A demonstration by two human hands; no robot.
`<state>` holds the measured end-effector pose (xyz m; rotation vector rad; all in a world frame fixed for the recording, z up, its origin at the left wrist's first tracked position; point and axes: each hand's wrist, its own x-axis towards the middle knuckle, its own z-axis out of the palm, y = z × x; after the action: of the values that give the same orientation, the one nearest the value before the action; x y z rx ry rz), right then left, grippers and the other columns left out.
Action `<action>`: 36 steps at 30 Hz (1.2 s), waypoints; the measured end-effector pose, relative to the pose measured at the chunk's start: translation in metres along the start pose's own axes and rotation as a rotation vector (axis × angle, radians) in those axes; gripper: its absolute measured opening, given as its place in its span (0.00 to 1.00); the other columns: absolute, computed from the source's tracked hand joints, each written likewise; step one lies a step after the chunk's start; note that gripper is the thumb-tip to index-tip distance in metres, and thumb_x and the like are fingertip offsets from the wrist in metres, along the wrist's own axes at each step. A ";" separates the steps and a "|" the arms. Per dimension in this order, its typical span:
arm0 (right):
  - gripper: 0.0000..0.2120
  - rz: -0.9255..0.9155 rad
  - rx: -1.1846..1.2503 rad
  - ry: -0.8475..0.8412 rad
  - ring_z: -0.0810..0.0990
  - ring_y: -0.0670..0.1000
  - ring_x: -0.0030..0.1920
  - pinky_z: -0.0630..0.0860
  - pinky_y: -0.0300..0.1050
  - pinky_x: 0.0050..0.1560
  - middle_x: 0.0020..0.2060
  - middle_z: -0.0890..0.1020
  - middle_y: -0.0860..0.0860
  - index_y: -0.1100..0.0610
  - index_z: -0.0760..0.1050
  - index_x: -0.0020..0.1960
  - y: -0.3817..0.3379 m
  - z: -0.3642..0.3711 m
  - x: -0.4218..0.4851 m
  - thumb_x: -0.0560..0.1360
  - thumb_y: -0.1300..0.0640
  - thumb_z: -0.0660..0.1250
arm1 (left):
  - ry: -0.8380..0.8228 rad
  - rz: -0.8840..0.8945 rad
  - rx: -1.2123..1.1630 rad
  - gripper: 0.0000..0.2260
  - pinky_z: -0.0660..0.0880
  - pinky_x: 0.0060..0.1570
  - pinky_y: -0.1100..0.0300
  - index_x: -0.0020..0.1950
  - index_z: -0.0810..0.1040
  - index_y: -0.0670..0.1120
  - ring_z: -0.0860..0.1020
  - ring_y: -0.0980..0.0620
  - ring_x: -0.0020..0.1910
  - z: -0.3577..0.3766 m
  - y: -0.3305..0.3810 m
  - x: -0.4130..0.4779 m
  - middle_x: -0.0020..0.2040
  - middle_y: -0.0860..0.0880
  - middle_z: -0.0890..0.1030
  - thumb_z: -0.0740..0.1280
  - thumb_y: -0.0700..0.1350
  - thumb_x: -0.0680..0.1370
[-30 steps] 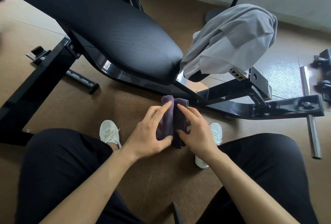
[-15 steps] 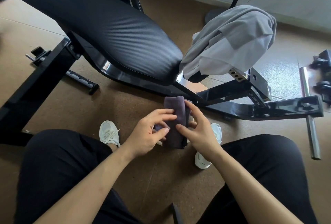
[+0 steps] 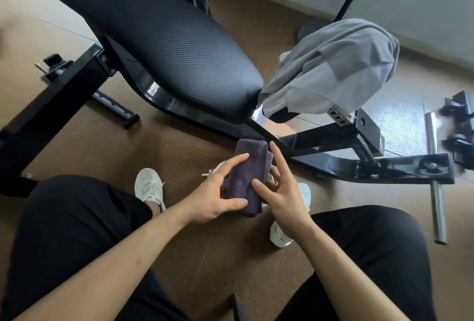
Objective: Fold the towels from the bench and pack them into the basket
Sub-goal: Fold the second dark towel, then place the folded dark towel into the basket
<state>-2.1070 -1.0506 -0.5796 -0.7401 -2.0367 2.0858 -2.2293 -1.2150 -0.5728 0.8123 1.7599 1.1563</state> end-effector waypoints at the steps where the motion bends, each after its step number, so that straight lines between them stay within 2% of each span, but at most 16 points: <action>1: 0.35 0.001 -0.012 -0.020 0.71 0.49 0.74 0.75 0.62 0.68 0.76 0.69 0.43 0.32 0.62 0.76 0.000 0.000 -0.002 0.78 0.57 0.72 | -0.001 -0.008 -0.009 0.40 0.62 0.69 0.69 0.80 0.56 0.64 0.58 0.61 0.78 0.002 -0.001 0.000 0.81 0.59 0.58 0.75 0.42 0.77; 4: 0.28 0.070 -0.063 -0.110 0.76 0.45 0.70 0.79 0.56 0.65 0.71 0.73 0.41 0.37 0.71 0.72 0.002 -0.003 -0.007 0.79 0.61 0.70 | 0.049 -0.048 0.009 0.42 0.61 0.75 0.57 0.81 0.57 0.61 0.56 0.58 0.79 0.012 -0.011 0.001 0.82 0.57 0.58 0.77 0.45 0.75; 8: 0.30 0.246 -0.060 -0.226 0.81 0.50 0.64 0.81 0.52 0.62 0.70 0.75 0.49 0.44 0.72 0.72 0.015 -0.009 0.000 0.76 0.68 0.71 | 0.088 -0.133 0.077 0.45 0.63 0.78 0.47 0.82 0.58 0.59 0.60 0.50 0.81 0.025 -0.038 0.006 0.82 0.51 0.61 0.80 0.51 0.70; 12: 0.31 0.387 -0.088 -0.287 0.82 0.53 0.63 0.80 0.57 0.62 0.70 0.74 0.49 0.43 0.75 0.70 0.036 -0.022 0.024 0.74 0.70 0.71 | 0.145 -0.233 0.083 0.47 0.66 0.76 0.47 0.82 0.57 0.59 0.63 0.46 0.79 0.045 -0.059 0.025 0.81 0.48 0.63 0.80 0.54 0.69; 15: 0.31 0.461 -0.126 -0.287 0.82 0.53 0.62 0.82 0.60 0.58 0.67 0.76 0.49 0.45 0.75 0.70 0.054 -0.028 0.048 0.74 0.72 0.69 | 0.173 -0.291 0.066 0.47 0.65 0.76 0.48 0.82 0.55 0.58 0.63 0.45 0.79 0.057 -0.079 0.043 0.81 0.47 0.62 0.80 0.53 0.70; 17: 0.31 0.480 -0.189 -0.285 0.81 0.53 0.61 0.84 0.56 0.54 0.66 0.76 0.51 0.44 0.75 0.70 0.067 -0.029 0.066 0.75 0.73 0.68 | 0.177 -0.320 0.029 0.46 0.66 0.75 0.46 0.82 0.54 0.59 0.63 0.44 0.79 0.061 -0.093 0.059 0.81 0.47 0.61 0.79 0.53 0.72; 19: 0.32 0.493 -0.258 -0.250 0.79 0.51 0.62 0.85 0.47 0.50 0.67 0.74 0.51 0.45 0.74 0.71 0.083 -0.033 0.084 0.76 0.73 0.67 | 0.158 -0.352 -0.011 0.46 0.68 0.74 0.46 0.82 0.53 0.58 0.64 0.46 0.78 0.063 -0.108 0.078 0.81 0.47 0.62 0.78 0.51 0.73; 20: 0.32 0.492 -0.300 -0.227 0.77 0.52 0.63 0.84 0.46 0.51 0.68 0.73 0.52 0.46 0.73 0.72 0.093 -0.035 0.093 0.75 0.74 0.66 | 0.140 -0.370 -0.029 0.45 0.69 0.73 0.49 0.82 0.53 0.58 0.67 0.47 0.76 0.062 -0.116 0.086 0.81 0.47 0.63 0.78 0.50 0.74; 23: 0.34 0.462 -0.477 -0.155 0.70 0.55 0.72 0.78 0.51 0.64 0.72 0.70 0.53 0.47 0.70 0.74 0.132 -0.041 0.120 0.75 0.73 0.66 | 0.107 -0.425 0.008 0.43 0.72 0.66 0.54 0.82 0.55 0.58 0.75 0.51 0.68 0.055 -0.146 0.107 0.74 0.46 0.73 0.78 0.49 0.74; 26: 0.36 0.421 -0.637 -0.133 0.72 0.55 0.70 0.76 0.52 0.67 0.73 0.70 0.53 0.46 0.66 0.77 0.175 -0.043 0.147 0.75 0.71 0.65 | 0.106 -0.473 0.163 0.38 0.78 0.62 0.50 0.81 0.58 0.59 0.80 0.52 0.61 0.042 -0.180 0.123 0.70 0.50 0.76 0.75 0.51 0.76; 28: 0.37 0.417 -0.687 -0.164 0.75 0.55 0.63 0.75 0.51 0.65 0.71 0.72 0.55 0.45 0.62 0.79 0.206 -0.044 0.162 0.75 0.70 0.65 | 0.090 -0.446 0.366 0.35 0.78 0.61 0.48 0.81 0.60 0.56 0.78 0.49 0.65 0.037 -0.198 0.135 0.72 0.51 0.74 0.72 0.51 0.78; 31: 0.39 0.405 -0.735 -0.236 0.76 0.55 0.63 0.75 0.49 0.64 0.67 0.72 0.55 0.48 0.57 0.81 0.246 -0.047 0.180 0.76 0.69 0.66 | 0.050 -0.329 0.654 0.32 0.76 0.63 0.49 0.81 0.60 0.54 0.72 0.47 0.71 0.034 -0.219 0.158 0.74 0.51 0.70 0.69 0.51 0.79; 33: 0.40 0.347 -0.761 -0.259 0.76 0.54 0.61 0.75 0.48 0.65 0.65 0.73 0.56 0.50 0.55 0.81 0.267 -0.050 0.195 0.75 0.68 0.67 | 0.022 -0.275 0.822 0.32 0.70 0.69 0.50 0.81 0.59 0.52 0.68 0.46 0.74 0.030 -0.231 0.177 0.76 0.50 0.68 0.68 0.52 0.80; 36: 0.40 0.284 -0.773 -0.261 0.75 0.53 0.61 0.73 0.43 0.64 0.65 0.73 0.56 0.52 0.56 0.81 0.298 -0.052 0.216 0.74 0.68 0.68 | -0.054 -0.177 1.135 0.33 0.53 0.79 0.46 0.82 0.56 0.51 0.58 0.42 0.80 0.028 -0.253 0.200 0.81 0.46 0.62 0.64 0.58 0.81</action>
<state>-2.2015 -0.9348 -0.9199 -0.9252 -3.0946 1.5180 -2.3040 -1.1242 -0.8747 1.2462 2.3419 -0.0926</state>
